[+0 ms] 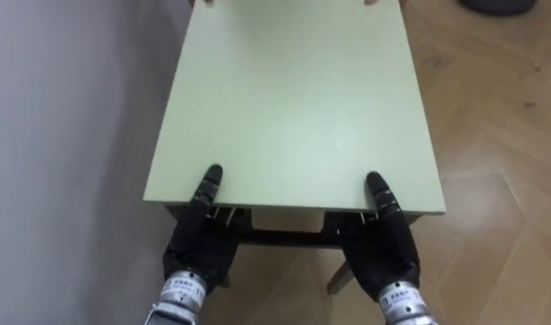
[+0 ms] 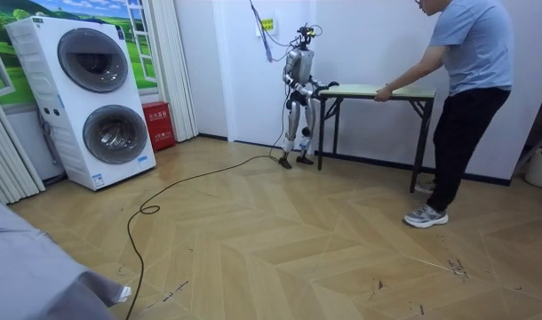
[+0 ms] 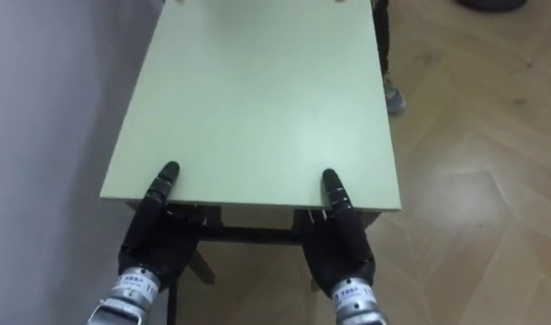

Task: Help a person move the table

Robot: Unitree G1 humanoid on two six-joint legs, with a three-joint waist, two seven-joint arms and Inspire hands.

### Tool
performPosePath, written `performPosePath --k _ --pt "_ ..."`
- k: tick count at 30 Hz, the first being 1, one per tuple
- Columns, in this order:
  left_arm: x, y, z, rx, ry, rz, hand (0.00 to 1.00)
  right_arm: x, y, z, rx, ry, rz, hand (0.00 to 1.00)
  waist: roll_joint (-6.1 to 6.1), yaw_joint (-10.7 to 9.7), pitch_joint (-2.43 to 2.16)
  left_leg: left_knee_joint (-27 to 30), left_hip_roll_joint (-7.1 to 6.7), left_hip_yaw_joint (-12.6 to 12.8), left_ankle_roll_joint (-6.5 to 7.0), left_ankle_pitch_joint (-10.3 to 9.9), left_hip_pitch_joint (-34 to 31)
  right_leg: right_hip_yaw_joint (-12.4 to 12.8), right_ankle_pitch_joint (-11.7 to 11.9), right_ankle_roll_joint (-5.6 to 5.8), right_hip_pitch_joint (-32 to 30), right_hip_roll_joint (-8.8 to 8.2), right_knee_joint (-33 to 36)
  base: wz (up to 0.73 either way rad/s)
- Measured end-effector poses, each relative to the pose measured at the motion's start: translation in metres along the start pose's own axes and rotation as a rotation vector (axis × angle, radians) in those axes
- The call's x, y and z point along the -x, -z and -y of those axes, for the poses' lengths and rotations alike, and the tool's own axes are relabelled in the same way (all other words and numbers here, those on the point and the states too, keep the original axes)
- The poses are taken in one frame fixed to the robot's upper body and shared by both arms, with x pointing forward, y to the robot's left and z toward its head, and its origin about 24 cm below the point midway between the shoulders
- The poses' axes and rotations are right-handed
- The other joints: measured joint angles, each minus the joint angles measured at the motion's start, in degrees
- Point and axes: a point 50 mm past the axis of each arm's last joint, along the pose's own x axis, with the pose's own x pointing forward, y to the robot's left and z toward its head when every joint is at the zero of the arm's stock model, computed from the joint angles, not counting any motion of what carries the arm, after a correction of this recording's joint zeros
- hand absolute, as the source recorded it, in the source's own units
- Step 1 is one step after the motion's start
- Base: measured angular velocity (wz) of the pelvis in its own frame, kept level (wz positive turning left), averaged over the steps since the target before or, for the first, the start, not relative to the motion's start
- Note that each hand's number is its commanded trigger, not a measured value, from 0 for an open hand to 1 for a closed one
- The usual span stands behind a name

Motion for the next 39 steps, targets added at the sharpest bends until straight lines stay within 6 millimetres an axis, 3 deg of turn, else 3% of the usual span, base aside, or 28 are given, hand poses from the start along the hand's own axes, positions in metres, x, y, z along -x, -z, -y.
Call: performPosePath --k 2,4,6,10,12,13,14,15,17,20,28,31,32,33,34,36,37,39 --pt "0.0 -0.003 -0.002 0.001 -0.008 0.011 1.0 -0.003 0.003 -0.002 0.009 0.005 -0.02 1.0 0.01 0.48 0.01 -0.63 -0.32 -3.41 -0.1 -0.06 0.67 4.28 -0.3 0.5 -3.32 -0.35 -2.22 -0.05" --pt "0.0 -0.002 -0.003 0.001 -0.02 0.008 1.0 -0.002 0.002 -0.001 0.012 0.014 -0.017 1.0 0.15 -0.56 -0.02 -0.75 -1.33 -4.42 -0.24 -0.18 1.07 4.28 2.26 0.25 -4.86 -1.29 -1.48 0.43" --pt "0.001 -0.001 -0.004 0.005 -0.027 0.006 1.0 -0.002 0.003 0.0 0.011 0.015 -0.019 1.0 -0.06 -0.83 -0.09 -1.68 -1.42 -3.29 -0.25 -0.19 1.69 4.03 2.11 0.33 -4.1 -1.37 -0.73 0.3" --pt "0.001 0.002 -0.008 0.003 -0.046 -0.008 1.0 0.0 0.001 0.005 0.014 0.039 -0.021 1.0 -0.86 -2.42 0.11 -3.05 -1.84 -5.95 -0.19 -0.15 4.14 4.68 1.97 0.52 -2.3 -1.39 0.58 0.31" --pt "0.0 0.003 -0.008 -0.006 -0.047 -0.008 1.0 0.0 0.003 0.006 0.005 0.043 -0.022 1.0 -1.23 -2.74 0.11 -3.0 -1.8 -8.62 -0.22 -0.16 4.58 8.83 1.15 0.54 -3.09 -0.28 -0.67 0.1" --pt "0.0 0.003 -0.007 -0.001 -0.046 -0.005 1.0 -0.001 0.002 0.005 0.007 0.042 -0.026 1.0 -1.27 -2.36 0.14 -3.04 -1.79 -10.91 -0.3 -0.21 4.55 12.23 1.55 -0.05 -4.3 1.06 -4.47 -0.15" --pt "0.0 0.003 -0.008 -0.001 -0.05 -0.002 1.0 -0.002 0.002 0.004 0.009 0.045 -0.027 1.0 -1.12 -2.25 0.21 -3.03 -1.74 -12.18 -0.68 -0.44 4.77 14.01 5.78 -1.24 -6.03 2.16 -6.85 -0.04" --pt "0.0 0.003 -0.009 0.002 -0.056 0.0 1.0 -0.001 0.001 0.006 0.01 0.05 -0.026 1.0 -0.9 -2.6 0.2 -3.25 -1.59 -12.21 -0.95 -0.59 5.16 13.65 6.43 -1.19 -5.64 2.19 -6.6 0.06" --pt "0.001 0.003 -0.01 0.005 -0.062 -0.001 1.0 0.0 0.001 0.007 0.006 0.057 -0.03 1.0 -0.99 -2.83 0.23 -5.23 -0.51 -7.82 -1.32 -0.82 6.69 13.24 6.7 -1.28 -3.87 2.62 -6.88 0.12" --pt "0.001 0.003 -0.011 0.0 -0.065 -0.005 1.0 0.001 0.0 0.008 0.009 0.06 -0.031 1.0 -1.24 -3.71 0.26 -6.86 0.32 -4.45 -1.3 -0.81 7.85 13.72 6.66 -1.27 -3.29 3.43 -6.86 0.14" --pt "0.003 0.001 -0.016 -0.025 -0.07 -0.005 1.0 0.004 0.002 0.011 0.002 0.074 -0.051 1.0 -1.52 -3.74 0.32 -8.49 0.29 -4.16 -1.3 -0.8 10.51 13.74 6.55 -1.19 -2.44 3.33 -5.66 -0.03" --pt "0.006 0.003 -0.019 -0.036 -0.072 -0.019 1.0 0.007 0.004 0.013 -0.002 0.087 -0.052 1.0 -1.87 -3.39 0.26 -8.63 0.24 -7.39 -1.29 -0.8 11.53 14.69 5.53 -1.44 -3.09 3.8 -5.9 -0.08" --pt "0.006 0.002 -0.019 -0.04 -0.07 -0.017 1.0 0.006 0.004 0.012 0.002 0.082 -0.054 1.0 -2.24 -3.02 0.32 -8.71 -0.01 -8.99 -1.31 -0.83 11.51 16.95 6.79 -2.15 -3.57 4.94 -9.91 -0.15" --pt "0.006 0.002 -0.02 -0.044 -0.072 -0.019 1.0 0.006 0.004 0.012 0.005 0.082 -0.057 1.0 -2.32 -2.88 0.3 -8.78 -0.23 -9.25 -1.42 -0.92 11.52 16.91 7.7 -2.76 -4.02 5.17 -10.73 -0.11" --pt "0.006 0.004 -0.023 -0.035 -0.082 -0.02 1.0 0.006 0.002 0.013 0.014 0.085 -0.059 1.0 -1.67 -2.82 0.35 -8.67 -0.04 -7.95 -1.77 -1.16 11.67 15.83 8.02 -3.21 -3.19 4.55 -10.07 0.14" --pt "0.008 0.009 -0.029 -0.032 -0.1 -0.037 1.0 0.008 0.003 0.02 0.017 0.113 -0.064 1.0 -1.74 -3.83 0.39 -7.65 0.5 -3.19 -3.46 -1.93 11.09 18.79 8.04 -3.25 -1.43 4.39 -9.99 0.52" --pt "0.007 0.011 -0.029 -0.046 -0.1 -0.05 1.0 0.009 0.003 0.023 0.013 0.126 -0.056 1.0 -1.67 -5.36 0.4 -9.89 1.35 -0.51 -3.53 -1.14 10.52 21.56 7.83 -2.96 -1.2 4.67 -9.81 0.83" --pt "0.006 0.012 -0.027 -0.076 -0.09 -0.066 1.0 0.012 0.0 0.026 0.003 0.144 -0.035 1.0 -2.66 -5.19 0.46 -9.84 1.56 2.31 -2.62 -0.69 10.45 22.47 6.78 -1.65 -3.11 4.97 -8.55 0.22"
